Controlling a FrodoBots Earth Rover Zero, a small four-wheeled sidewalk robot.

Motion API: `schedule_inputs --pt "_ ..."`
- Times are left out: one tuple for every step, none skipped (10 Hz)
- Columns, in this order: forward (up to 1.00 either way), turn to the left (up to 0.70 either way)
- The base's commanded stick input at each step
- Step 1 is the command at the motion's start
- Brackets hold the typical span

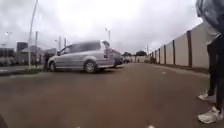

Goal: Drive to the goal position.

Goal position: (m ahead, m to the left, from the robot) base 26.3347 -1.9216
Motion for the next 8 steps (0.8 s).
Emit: schedule_inputs --pt "1.00 -0.27" --pt "1.00 0.00" --pt "1.00 0.00" --pt "1.00 0.00" --pt "1.00 0.00" --pt "1.00 -0.07" --pt "1.00 -0.27" --pt "1.00 -0.27"
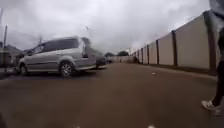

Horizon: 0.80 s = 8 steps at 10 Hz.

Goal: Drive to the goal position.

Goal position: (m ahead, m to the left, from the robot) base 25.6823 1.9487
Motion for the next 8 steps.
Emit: schedule_inputs --pt "1.00 -0.16" --pt "1.00 0.00" --pt "1.00 0.00" --pt "1.00 0.00" --pt "1.00 0.00" --pt "1.00 0.00" --pt "1.00 0.00" --pt "1.00 0.00"
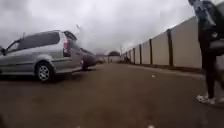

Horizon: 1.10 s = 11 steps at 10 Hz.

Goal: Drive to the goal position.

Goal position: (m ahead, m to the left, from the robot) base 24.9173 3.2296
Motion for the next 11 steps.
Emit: schedule_inputs --pt "1.00 0.00" --pt "1.00 0.00" --pt "1.00 0.00" --pt "1.00 0.00" --pt "1.00 0.00" --pt "1.00 0.00" --pt "1.00 0.00" --pt "1.00 0.00" --pt "1.00 0.00" --pt "1.00 0.06" --pt "1.00 0.27"
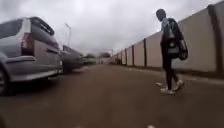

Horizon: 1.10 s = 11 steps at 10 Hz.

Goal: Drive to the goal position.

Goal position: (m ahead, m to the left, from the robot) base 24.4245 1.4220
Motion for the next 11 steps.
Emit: schedule_inputs --pt "1.00 0.09" --pt "1.00 0.00" --pt "1.00 0.00" --pt "1.00 0.00" --pt "1.00 0.00" --pt "1.00 0.00" --pt "1.00 0.00" --pt "1.00 0.00" --pt "1.00 0.00" --pt "1.00 0.00" --pt "1.00 0.00"
